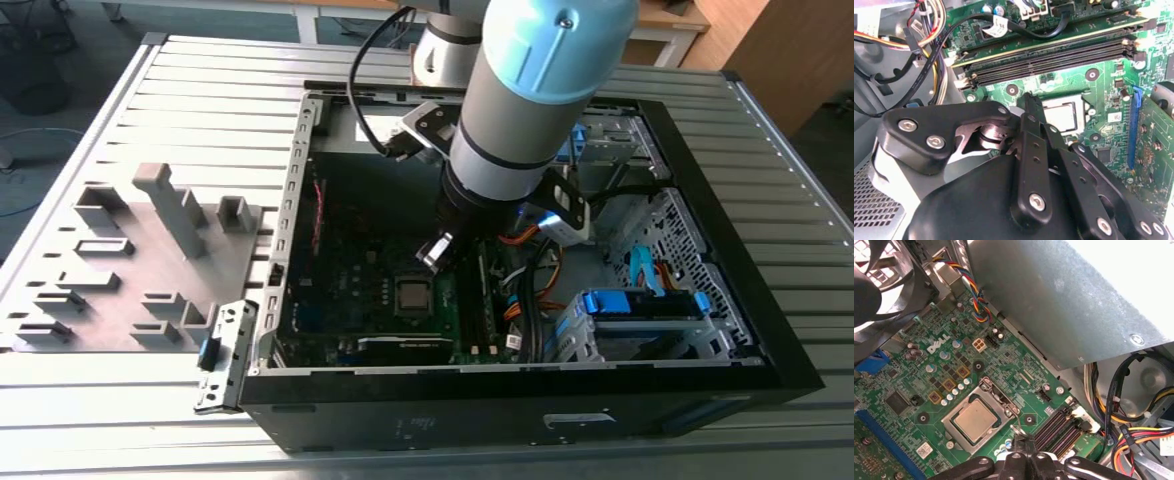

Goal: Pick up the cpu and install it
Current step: 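Close the cpu cover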

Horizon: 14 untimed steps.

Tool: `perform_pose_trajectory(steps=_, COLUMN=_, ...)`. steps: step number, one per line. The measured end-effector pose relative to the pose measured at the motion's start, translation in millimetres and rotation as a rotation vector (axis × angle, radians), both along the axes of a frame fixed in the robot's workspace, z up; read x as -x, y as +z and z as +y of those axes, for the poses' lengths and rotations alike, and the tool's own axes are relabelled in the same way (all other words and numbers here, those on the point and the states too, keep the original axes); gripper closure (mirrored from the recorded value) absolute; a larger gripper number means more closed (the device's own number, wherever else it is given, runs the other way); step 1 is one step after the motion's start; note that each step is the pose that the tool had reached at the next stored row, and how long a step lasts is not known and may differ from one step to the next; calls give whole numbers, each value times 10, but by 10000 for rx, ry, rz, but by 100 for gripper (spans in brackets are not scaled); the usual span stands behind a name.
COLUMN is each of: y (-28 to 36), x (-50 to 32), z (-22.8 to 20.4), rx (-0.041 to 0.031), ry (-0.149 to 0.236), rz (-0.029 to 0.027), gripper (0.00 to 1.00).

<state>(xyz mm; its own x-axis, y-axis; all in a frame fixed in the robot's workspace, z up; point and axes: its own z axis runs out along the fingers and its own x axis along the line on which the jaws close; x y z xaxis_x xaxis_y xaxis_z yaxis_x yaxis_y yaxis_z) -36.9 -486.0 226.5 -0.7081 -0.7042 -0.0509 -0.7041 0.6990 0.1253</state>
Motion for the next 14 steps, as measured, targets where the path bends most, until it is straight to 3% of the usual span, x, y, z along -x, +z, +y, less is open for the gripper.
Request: perform_pose_trajectory(steps=14, y=0, x=5, z=21, rx=13, ry=1, rz=-1, gripper=89)
